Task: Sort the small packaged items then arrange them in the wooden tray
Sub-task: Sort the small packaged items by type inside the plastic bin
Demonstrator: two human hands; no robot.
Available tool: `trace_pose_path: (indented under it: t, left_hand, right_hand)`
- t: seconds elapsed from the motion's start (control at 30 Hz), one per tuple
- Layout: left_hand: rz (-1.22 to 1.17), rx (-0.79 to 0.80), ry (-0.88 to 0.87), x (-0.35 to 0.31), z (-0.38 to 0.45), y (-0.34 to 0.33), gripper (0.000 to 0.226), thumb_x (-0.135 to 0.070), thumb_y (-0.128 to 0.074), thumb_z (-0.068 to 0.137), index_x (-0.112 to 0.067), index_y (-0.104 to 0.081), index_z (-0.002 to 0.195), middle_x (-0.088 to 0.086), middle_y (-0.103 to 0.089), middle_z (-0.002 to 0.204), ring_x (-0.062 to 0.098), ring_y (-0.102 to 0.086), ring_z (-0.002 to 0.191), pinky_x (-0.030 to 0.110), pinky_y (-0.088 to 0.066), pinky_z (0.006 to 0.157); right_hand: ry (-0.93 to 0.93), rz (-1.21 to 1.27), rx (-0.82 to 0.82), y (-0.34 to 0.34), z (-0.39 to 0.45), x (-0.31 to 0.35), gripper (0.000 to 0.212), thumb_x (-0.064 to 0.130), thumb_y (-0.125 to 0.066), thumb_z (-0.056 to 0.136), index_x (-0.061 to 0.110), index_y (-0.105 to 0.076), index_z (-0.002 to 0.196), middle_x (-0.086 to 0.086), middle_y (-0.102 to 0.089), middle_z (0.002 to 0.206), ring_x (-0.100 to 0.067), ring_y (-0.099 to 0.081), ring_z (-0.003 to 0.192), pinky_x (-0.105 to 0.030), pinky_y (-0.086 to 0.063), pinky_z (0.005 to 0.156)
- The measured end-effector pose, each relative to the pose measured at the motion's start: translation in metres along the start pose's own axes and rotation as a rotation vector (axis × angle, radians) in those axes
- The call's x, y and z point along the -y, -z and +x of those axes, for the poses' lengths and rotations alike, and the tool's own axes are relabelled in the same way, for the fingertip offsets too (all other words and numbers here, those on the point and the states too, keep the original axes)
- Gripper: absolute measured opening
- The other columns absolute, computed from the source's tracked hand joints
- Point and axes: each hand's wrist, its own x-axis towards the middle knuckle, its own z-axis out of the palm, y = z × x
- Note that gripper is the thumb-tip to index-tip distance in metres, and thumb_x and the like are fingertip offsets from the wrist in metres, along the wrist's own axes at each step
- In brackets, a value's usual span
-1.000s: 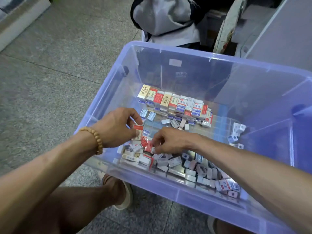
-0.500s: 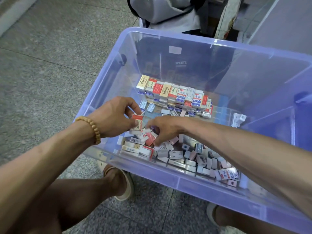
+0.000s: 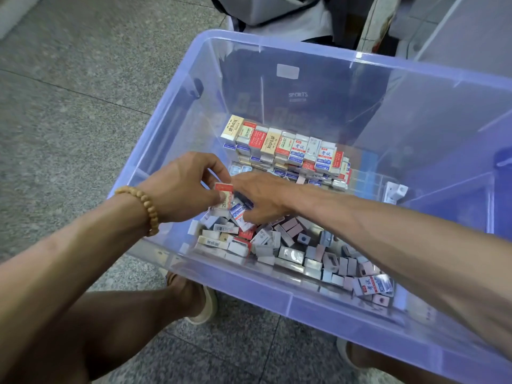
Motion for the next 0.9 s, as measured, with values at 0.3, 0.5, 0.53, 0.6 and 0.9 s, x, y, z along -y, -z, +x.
trace_pose_path:
  t: [0.3,0.5,0.53,0.6,0.9]
  left_hand:
    - [0.047,0.015,0.001,0.001,0.001,0.000,0.017,-0.008,-0.073,0.082,-0.021,-0.064,0.088,-0.001,-0.070,0.082,0.017,-0.068,0.071,0.043,-0.057,0.076]
    - [0.062,0.022,0.004,0.000,0.001,-0.001,0.018,-0.011,-0.072,0.083,-0.026,-0.061,0.087,-0.003,-0.069,0.082,0.015,-0.067,0.072,0.040,-0.057,0.075]
    - [0.064,0.024,0.005,-0.001,0.001,0.000,0.018,-0.012,-0.072,0.083,-0.026,-0.061,0.087,-0.004,-0.069,0.083,0.015,-0.067,0.072,0.040,-0.057,0.075]
    - [0.068,0.028,0.012,-0.002,0.000,0.000,0.019,-0.012,-0.071,0.084,-0.027,-0.060,0.087,-0.004,-0.069,0.084,0.014,-0.067,0.071,0.038,-0.057,0.073]
    - [0.062,0.024,0.002,-0.002,-0.001,0.000,0.018,-0.012,-0.070,0.084,-0.026,-0.061,0.090,-0.004,-0.068,0.085,0.014,-0.066,0.071,0.036,-0.057,0.073]
  right_hand:
    - [-0.004,0.025,0.171,0.008,0.000,0.008,0.048,0.007,-0.057,0.082,0.051,-0.042,0.093,0.009,-0.048,0.101,-0.018,-0.045,0.105,-0.041,-0.046,0.094]
    - [-0.074,0.174,0.304,0.007,-0.012,-0.011,0.067,0.012,-0.061,0.087,0.031,-0.044,0.149,0.002,-0.038,0.155,-0.017,-0.040,0.137,-0.037,-0.036,0.113]
    - [-0.081,0.185,0.315,0.006,-0.015,-0.012,0.063,0.017,-0.064,0.088,0.032,-0.047,0.147,0.002,-0.036,0.155,-0.015,-0.041,0.134,-0.036,-0.037,0.111]
    - [-0.087,0.203,0.313,0.001,-0.021,-0.014,0.056,0.030,-0.070,0.090,0.030,-0.053,0.143,0.003,-0.036,0.152,-0.015,-0.043,0.129,-0.033,-0.038,0.107]
    - [-0.225,0.409,0.295,0.006,-0.028,-0.027,0.068,0.025,-0.075,0.088,0.022,-0.043,0.148,0.004,-0.054,0.136,-0.007,-0.057,0.102,-0.023,-0.043,0.090]
